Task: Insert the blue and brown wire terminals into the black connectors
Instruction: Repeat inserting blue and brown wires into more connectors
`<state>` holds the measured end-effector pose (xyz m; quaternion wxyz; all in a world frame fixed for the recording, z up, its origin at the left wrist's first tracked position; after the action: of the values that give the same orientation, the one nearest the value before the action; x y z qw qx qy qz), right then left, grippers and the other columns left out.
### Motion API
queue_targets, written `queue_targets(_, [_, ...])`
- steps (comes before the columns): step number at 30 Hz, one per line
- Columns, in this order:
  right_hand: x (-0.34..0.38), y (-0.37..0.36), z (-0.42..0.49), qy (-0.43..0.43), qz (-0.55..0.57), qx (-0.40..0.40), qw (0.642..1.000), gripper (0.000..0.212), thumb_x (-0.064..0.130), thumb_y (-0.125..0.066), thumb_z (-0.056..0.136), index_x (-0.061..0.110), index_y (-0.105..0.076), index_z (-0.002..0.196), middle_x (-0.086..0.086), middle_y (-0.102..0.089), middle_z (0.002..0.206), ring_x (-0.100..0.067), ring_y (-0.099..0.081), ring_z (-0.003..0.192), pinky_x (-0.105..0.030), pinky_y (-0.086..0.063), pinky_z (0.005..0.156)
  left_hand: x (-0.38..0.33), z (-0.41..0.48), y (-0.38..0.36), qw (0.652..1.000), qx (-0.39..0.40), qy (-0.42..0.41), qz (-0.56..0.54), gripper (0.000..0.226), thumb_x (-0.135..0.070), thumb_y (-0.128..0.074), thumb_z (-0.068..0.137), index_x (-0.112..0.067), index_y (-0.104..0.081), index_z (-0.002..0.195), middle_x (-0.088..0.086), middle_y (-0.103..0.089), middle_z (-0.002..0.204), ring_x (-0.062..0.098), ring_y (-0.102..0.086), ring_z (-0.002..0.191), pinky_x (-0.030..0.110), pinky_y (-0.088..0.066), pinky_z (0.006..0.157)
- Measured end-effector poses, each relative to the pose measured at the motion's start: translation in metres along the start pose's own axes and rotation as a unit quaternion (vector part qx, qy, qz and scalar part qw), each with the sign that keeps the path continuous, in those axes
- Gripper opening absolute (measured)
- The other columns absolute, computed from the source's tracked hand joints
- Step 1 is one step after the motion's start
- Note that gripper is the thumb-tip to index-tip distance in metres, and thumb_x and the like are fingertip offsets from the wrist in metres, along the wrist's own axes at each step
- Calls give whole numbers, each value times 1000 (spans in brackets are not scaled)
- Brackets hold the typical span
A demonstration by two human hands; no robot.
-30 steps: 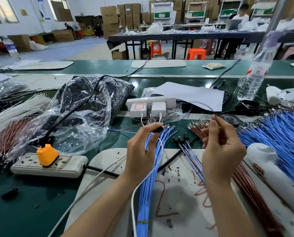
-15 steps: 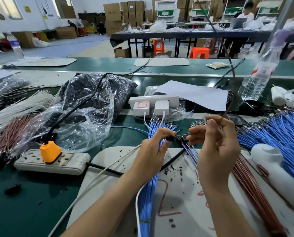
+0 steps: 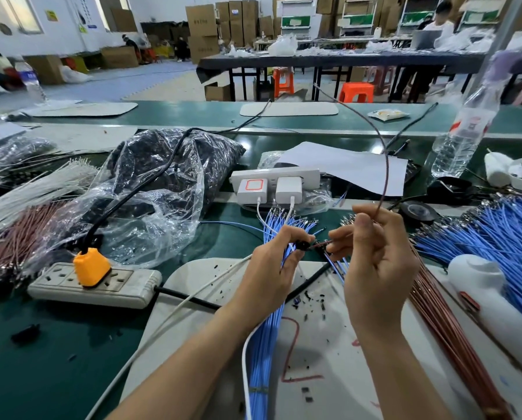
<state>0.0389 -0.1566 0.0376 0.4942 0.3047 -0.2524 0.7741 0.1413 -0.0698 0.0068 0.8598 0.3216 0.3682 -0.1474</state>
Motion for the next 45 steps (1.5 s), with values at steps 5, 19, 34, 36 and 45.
queue_targets(5, [2, 0, -1, 20, -6, 3, 1000, 14, 25, -45, 99, 16, -55, 101, 5, -67, 71, -9, -65, 56, -23, -53, 53, 0, 0, -1, 1000, 3, 10, -19, 27, 6, -53, 91, -19, -54, 103, 0, -68, 106, 9, -63, 105, 33, -50, 94])
queue_targets(19, [4, -2, -3, 27, 8, 0, 1000, 12, 25, -47, 98, 16, -55, 101, 6, -67, 71, -8, -65, 56, -24, -53, 53, 0, 0, 0, 1000, 3, 4, -14, 30, 4, -57, 90, -24, -49, 98, 2, -66, 108, 11, -62, 104, 32, -49, 94])
queue_targets(34, [5, -4, -4, 34, -42, 29, 998, 16, 24, -48, 97, 15, -61, 98, 0, -66, 70, -5, -65, 59, -24, -54, 56, 2, 1, 0, 1000, 1, 12, 12, 22, -2, -63, 87, -20, -55, 97, -1, -62, 101, 10, -59, 98, 26, -47, 89])
queue_targets(36, [5, -3, -3, 43, -54, 31, 997, 18, 22, -48, 97, 11, -63, 96, 0, -66, 71, -7, -65, 60, -31, -55, 56, 2, 1, 0, 1000, -6, -2, 26, 19, -2, -64, 86, -16, -58, 98, -3, -61, 99, 7, -56, 95, 20, -44, 88])
queue_targets(45, [1, -5, -6, 22, -63, 46, 997, 22, 27, -51, 96, 11, -66, 93, 1, -67, 72, -11, -64, 60, -33, -54, 55, -1, 3, 0, 996, -18, -67, 48, 19, -1, -68, 84, -6, -66, 102, 0, -61, 98, 10, -59, 92, 19, -46, 87])
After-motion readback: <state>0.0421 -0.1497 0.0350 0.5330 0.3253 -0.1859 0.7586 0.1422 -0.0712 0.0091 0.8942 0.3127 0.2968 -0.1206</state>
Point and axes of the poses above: each hand's wrist, its own z-axis towards the middle knuckle, its own y-axis out of the back of the hand, x = y × z, the point moved 2 cm from there along z, towards the middle knuckle
